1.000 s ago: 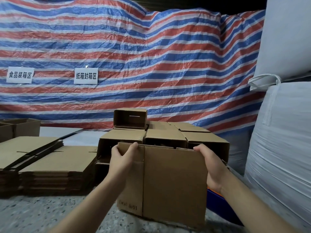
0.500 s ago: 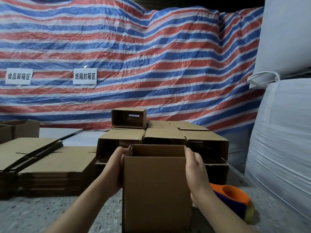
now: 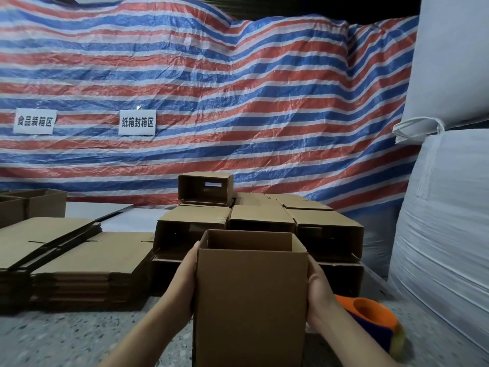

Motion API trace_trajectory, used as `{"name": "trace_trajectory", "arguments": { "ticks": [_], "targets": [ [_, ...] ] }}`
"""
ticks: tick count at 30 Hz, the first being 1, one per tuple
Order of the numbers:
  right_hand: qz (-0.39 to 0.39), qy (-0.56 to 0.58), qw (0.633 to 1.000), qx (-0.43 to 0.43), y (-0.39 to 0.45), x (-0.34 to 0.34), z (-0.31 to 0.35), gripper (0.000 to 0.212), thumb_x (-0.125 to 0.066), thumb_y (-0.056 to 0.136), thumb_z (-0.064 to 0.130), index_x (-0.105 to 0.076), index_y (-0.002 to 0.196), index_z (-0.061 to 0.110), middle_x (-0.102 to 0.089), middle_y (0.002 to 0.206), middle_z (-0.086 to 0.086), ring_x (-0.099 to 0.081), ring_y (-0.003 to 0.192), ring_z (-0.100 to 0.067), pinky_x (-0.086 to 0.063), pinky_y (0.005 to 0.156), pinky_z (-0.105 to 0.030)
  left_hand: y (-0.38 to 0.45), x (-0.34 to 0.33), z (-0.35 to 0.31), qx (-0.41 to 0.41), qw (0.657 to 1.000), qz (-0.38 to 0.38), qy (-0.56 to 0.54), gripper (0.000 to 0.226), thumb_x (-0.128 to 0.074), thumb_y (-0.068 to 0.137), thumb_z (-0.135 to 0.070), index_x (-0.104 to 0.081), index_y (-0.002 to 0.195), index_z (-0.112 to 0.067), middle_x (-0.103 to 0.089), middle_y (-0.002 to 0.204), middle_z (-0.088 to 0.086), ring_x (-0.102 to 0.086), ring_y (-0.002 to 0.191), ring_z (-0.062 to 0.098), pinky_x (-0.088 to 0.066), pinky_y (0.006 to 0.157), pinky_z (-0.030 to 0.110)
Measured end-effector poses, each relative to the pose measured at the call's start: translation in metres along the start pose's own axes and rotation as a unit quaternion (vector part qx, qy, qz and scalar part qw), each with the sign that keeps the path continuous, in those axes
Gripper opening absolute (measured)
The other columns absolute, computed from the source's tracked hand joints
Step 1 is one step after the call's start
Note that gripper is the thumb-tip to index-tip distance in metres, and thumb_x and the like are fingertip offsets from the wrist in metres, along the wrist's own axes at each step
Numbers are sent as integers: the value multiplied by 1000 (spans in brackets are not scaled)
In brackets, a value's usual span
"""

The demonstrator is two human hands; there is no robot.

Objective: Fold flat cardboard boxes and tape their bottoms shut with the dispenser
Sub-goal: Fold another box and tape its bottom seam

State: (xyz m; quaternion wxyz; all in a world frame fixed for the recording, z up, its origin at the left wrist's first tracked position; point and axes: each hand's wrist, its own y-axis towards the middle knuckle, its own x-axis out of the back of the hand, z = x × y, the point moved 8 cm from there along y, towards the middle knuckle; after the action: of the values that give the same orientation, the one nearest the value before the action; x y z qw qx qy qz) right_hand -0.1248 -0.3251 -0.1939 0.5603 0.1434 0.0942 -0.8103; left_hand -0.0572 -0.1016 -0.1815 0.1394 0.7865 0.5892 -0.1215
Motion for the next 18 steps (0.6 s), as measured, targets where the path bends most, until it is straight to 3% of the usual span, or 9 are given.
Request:
{"name": "trace_trajectory", "arguments": {
  "ticks": [4,7,10,15,18],
  "targets": [
    [6,28,999,14,0,-4,6,71,-30,98,67,-83,81,22,-78,90,-15,-77,74,-27,-59,56,-34,-2,1,-12,-23,999,31,6,53,-56,81,-64,-80,85,-17,-76,87,11,-74,74,24,-57,57,31],
    [-5,61,998,-24,-4,-4,-9,75,-34,93,74,-81,96,15,-77,97,-19,-76,77,-32,-58,65,-38,-4,3,-2,-19,1000,10,-7,51,-51,92,-57,-80,77,-18,-75,79,11,-72,65,22,-56,52,29],
    [-17,65,998,-16,-4,-2,-14,70,-38,96,67,-81,90,12,-76,90,-19,-75,74,-33,-57,66,-38,-6,4,3,-10,1000,0,-16,50,-52,95,-48,-79,68,-17,-73,72,10,-70,58,20,-54,47,28],
    [-38,57,998,-11,-6,0,-13,66,-40,99,61,-80,78,12,-73,78,-18,-70,66,-33,-54,69,-39,-12,2,-3,-24,999,45,-7,41,-62,76,-51,-80,78,-14,-74,79,12,-71,65,23,-56,51,32],
    [-52,50,997,-4,-7,1,-13,63,-41,101,55,-79,73,14,-71,74,-18,-67,63,-33,-53,69,-39,-13,1,-3,-17,998,65,-5,41,-62,76,-50,-80,77,-14,-74,77,11,-72,64,23,-55,51,29]
  ]
}}
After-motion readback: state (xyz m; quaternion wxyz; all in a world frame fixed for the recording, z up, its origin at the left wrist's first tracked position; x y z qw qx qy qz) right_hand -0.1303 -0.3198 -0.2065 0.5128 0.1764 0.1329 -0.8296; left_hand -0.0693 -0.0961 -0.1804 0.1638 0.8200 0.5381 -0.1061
